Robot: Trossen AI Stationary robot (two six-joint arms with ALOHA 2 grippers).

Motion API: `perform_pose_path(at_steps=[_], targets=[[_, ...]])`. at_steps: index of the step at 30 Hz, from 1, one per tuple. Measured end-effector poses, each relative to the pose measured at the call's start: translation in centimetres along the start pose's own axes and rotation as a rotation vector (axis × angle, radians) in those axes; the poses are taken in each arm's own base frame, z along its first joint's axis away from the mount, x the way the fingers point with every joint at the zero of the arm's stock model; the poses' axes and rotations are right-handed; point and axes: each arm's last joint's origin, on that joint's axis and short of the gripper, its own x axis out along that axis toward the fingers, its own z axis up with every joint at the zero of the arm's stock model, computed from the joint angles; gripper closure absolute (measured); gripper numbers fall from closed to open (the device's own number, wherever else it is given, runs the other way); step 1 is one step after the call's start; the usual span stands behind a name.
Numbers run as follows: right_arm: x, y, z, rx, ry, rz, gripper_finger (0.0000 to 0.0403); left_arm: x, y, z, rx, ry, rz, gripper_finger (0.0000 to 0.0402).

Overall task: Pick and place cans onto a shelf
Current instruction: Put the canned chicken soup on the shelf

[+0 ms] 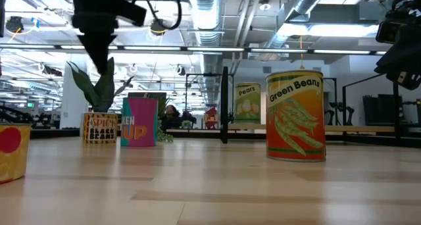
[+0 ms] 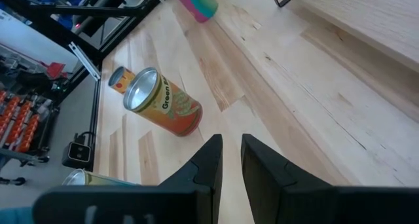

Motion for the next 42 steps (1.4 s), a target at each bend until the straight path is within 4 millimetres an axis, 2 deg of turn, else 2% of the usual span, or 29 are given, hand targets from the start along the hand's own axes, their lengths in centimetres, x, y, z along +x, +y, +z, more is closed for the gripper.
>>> perform_pose_path(at_steps=[3, 8, 13, 17, 21, 27, 33, 37, 39, 42], targets=[[0.0, 0.0, 0.0, 0.0, 0.0, 0.0, 0.0321, 1.6, 1.4, 0.2, 0.018, 0.056, -0.067, 0.0401], [0.0, 0.0, 0.0, -0.002, 0.0, 0.0, 0.0321, 4.7, 2.9, 1.1, -0.066, 0.106, -0.148, 0.0401], [0.0, 0.0, 0.0, -0.002, 0.0, 0.0, 0.0321, 5.6, 3.4, 2.5, 0.011, -0.007, -0.183, 0.0401], [0.0, 0.0, 0.0, -0.002, 0.0, 0.0, 0.0321, 6.3, 4.2, 2.4, 0.026, 0.022, -0.177, 0.0401], [0.0, 0.0, 0.0, -0.002, 0.0, 0.0, 0.0321, 6.8, 4.3, 2.1, 0.04, 0.048, -0.182, 0.0401], [0.0, 0.0, 0.0, -0.007, -0.001, 0.0, 0.0321, 7.2, 3.9, 2.7, 0.045, -0.018, -0.209, 0.0401], [0.0, 0.0, 0.0, -0.008, -0.004, 0.002, 0.0321, 9.6, 2.9, 3.5, 0.085, 0.041, -0.222, 0.0401], [0.0, 0.0, 0.0, -0.008, -0.004, 0.002, 0.0321, 10.8, 1.5, 5.7, 0.067, -0.014, -0.3, 0.0401], [0.0, 0.0, 0.0, -0.008, -0.003, 0.002, 0.0321, 10.4, 1.1, 7.5, 0.038, -0.083, -0.335, 0.0401], [0.0, 0.0, 0.0, -0.011, -0.003, 0.002, 0.0321, 8.5, 0.8, 10.6, 0.002, -0.229, -0.406, 0.0401]])
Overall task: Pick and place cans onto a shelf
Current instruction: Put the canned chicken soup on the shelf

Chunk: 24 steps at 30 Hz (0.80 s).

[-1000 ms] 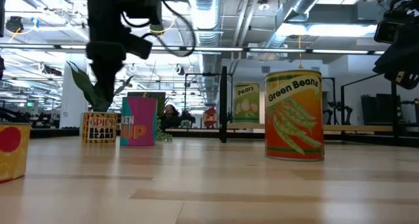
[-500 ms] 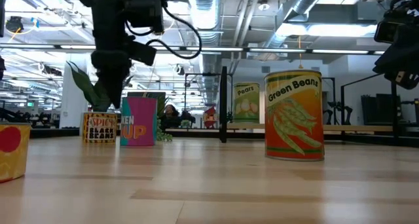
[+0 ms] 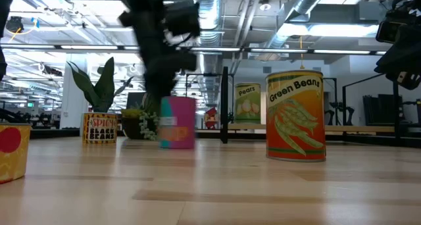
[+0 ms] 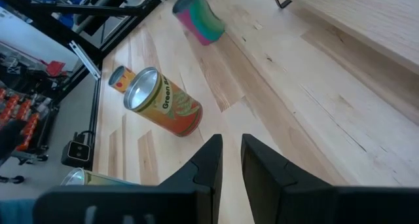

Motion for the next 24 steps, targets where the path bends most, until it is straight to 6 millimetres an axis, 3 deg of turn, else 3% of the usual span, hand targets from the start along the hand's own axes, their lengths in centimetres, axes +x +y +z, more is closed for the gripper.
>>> perform_pose_path(at_steps=[2, 5, 9, 13, 17, 21, 24], targets=[[0.0, 0.0, 0.0, 0.0, 0.0, 0.0, 0.0321, -1.1, -0.6, 1.7, 0.008, -0.063, -0.035, 0.0401], [0.0, 0.0, 0.0, 0.0, 0.0, 0.0, 0.0321, -2.6, -1.0, 2.1, 0.061, -0.01, 0.003, 0.0401], [0.0, 0.0, 0.0, -0.001, 0.0, 0.0, 0.0321, -3.4, -0.8, -0.3, 0.123, 0.245, 0.087, 0.0401], [0.0, 0.0, 0.0, -0.001, 0.0, 0.0, 0.0321, -2.3, -1.6, -2.6, 0.181, 0.359, 0.097, 0.0401], [0.0, 0.0, 0.0, -0.001, 0.0, 0.0, 0.0321, -0.6, -2.7, -2.7, 0.209, 0.22, 0.056, 0.0401], [0.0, 0.0, 0.0, 0.0, 0.0, 0.0, 0.0321, -0.5, -3.7, 0.8, 0.155, -0.174, 0.075, 0.0401], [0.0, 0.0, 0.0, 0.0, 0.0, 0.0, 0.0321, -1.5, -4.0, 2.0, 0.129, -0.231, 0.076, 0.0401]])
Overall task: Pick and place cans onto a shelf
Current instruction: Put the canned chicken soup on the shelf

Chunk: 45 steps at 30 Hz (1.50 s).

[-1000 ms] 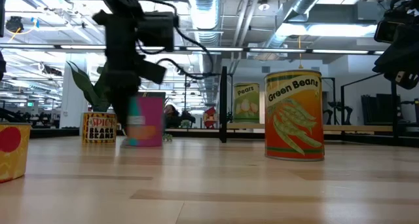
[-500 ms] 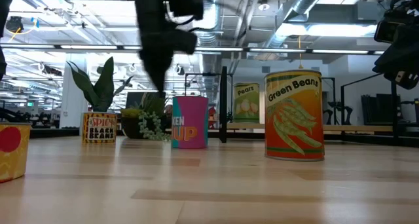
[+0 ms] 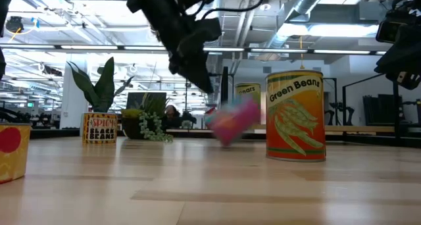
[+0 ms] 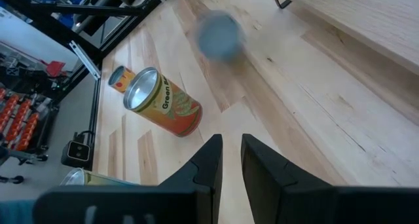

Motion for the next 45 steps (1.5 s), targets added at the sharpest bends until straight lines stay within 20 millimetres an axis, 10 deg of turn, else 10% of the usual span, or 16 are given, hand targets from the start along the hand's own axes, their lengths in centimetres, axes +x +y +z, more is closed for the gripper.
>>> perform_pose_path(at_steps=[8, 27, 45], targets=[[0.0, 0.0, 0.0, 0.0, 0.0, 0.0, 0.0321, -1.2, -0.8, -2.6, 0.074, 0.306, -0.006, 0.0401], [0.4, 0.0, 0.3, 0.022, -0.012, -0.057, 0.0321, 0.9, -1.5, -1.9, -0.125, 0.106, 0.005, 0.0401], [7.4, 0.1, 2.6, 0.181, 0.031, -0.374, 0.0321, 0.7, -1.7, -1.6, -0.089, 0.079, -0.023, 0.0401]])
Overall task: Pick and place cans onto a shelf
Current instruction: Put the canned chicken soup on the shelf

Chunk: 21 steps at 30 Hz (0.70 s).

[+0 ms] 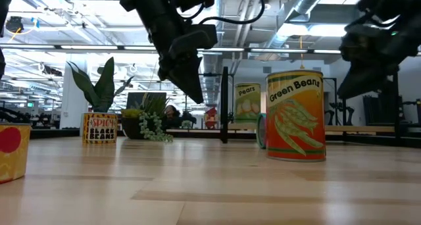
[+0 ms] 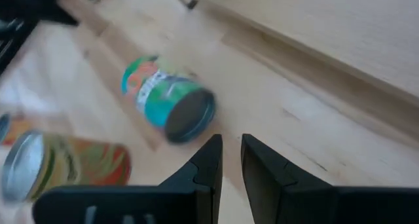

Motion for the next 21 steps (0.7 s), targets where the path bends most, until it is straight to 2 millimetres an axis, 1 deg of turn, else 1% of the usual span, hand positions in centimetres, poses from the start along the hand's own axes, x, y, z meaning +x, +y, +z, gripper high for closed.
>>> perform_pose_path(at_steps=[5, 8, 10, 15, 18, 21], targets=[[2.1, 0.7, 0.1, 0.039, 0.028, -0.029, 0.0321, 0.4, 0.0, -0.2, 0.016, 0.015, 0.003, 0.0401], [3.2, 1.5, -0.1, 0.024, 0.044, -0.003, 0.0321, 0.4, -0.1, -0.1, 0.016, 0.008, 0.001, 0.0401], [3.6, 2.1, 0.0, 0.018, 0.033, 0.048, 0.0321, 0.4, 0.0, -0.2, 0.017, 0.014, 0.003, 0.0401], [3.7, 3.5, 0.4, 0.023, -0.004, 0.188, 0.0319, 0.4, 0.0, -0.4, 0.04, 0.036, 0.008, 0.0401], [3.7, 3.5, 0.2, 0.045, 0.016, 0.183, 0.0307, 0.4, 0.1, -0.5, 0.046, 0.044, 0.011, 0.0401], [3.7, 3.4, 0.0, 0.087, 0.024, 0.164, 0.0278, 0.4, 0.1, -0.5, 0.053, 0.047, 0.011, 0.0402]])
